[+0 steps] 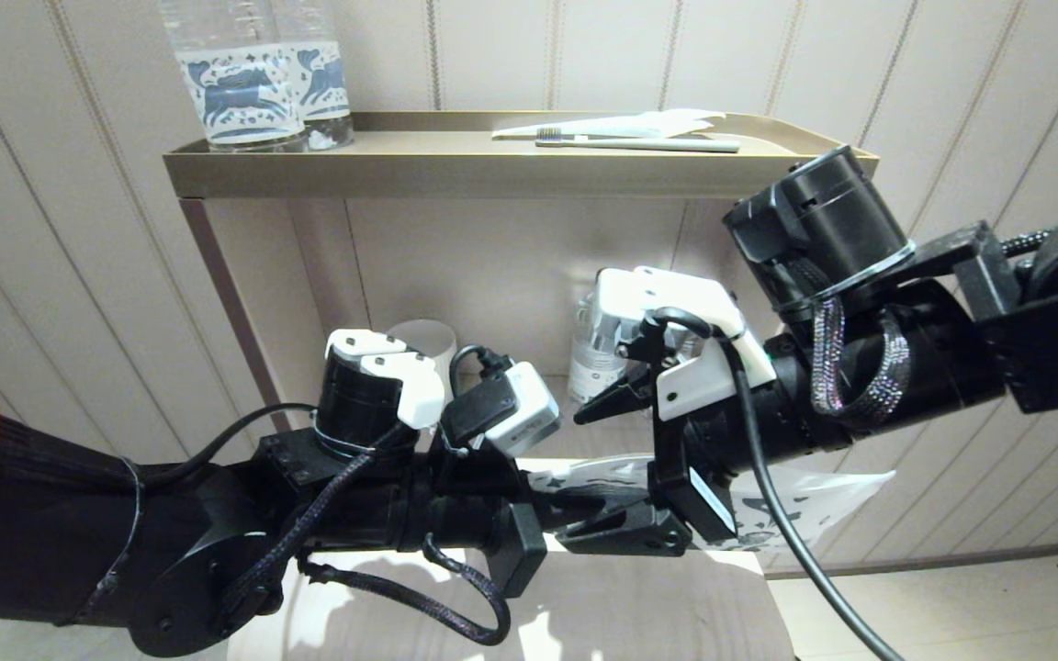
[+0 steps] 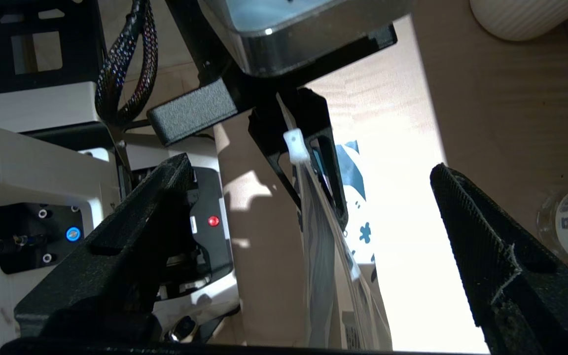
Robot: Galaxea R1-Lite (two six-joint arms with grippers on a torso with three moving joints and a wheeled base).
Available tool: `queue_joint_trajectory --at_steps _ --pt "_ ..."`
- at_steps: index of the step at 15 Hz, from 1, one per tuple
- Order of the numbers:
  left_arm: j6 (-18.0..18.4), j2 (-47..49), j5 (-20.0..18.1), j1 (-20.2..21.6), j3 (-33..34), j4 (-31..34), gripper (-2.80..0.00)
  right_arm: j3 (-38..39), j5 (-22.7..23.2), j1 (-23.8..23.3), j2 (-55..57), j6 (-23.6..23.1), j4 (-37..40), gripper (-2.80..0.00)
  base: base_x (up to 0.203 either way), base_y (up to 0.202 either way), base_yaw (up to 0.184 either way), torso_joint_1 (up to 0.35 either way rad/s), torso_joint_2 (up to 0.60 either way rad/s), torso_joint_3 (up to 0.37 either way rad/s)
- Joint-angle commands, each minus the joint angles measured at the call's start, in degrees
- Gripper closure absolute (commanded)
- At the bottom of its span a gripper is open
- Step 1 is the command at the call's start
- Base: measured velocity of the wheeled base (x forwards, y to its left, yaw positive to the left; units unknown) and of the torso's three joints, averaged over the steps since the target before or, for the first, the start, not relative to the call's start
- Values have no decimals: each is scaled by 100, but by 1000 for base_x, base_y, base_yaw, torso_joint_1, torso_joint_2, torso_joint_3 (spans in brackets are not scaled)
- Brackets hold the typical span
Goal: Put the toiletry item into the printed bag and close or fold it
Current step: Close the strorage bag and place it on the desk
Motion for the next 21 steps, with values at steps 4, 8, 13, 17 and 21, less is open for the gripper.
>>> queue_joint_trajectory --at_steps 4,8,13,17,21 --pt "15 -15 -26 0 15 -37 0 -120 26 3 106 4 17 -280 0 0 0 0 0 0" --pt "17 -15 -26 0 6 -32 0 -102 26 3 106 -5 26 0 0 0 0 0 0 0" --pt "17 -15 -26 0 8 -68 0 -169 117 3 190 4 24 0 0 0 0 0 0 0" --pt "25 -15 -26 15 24 -76 0 -234 228 6 221 4 26 0 0 0 0 0 0 0" --pt "30 -24 -69 36 59 -85 0 -233 228 12 220 20 61 0 0 0 0 0 0 0"
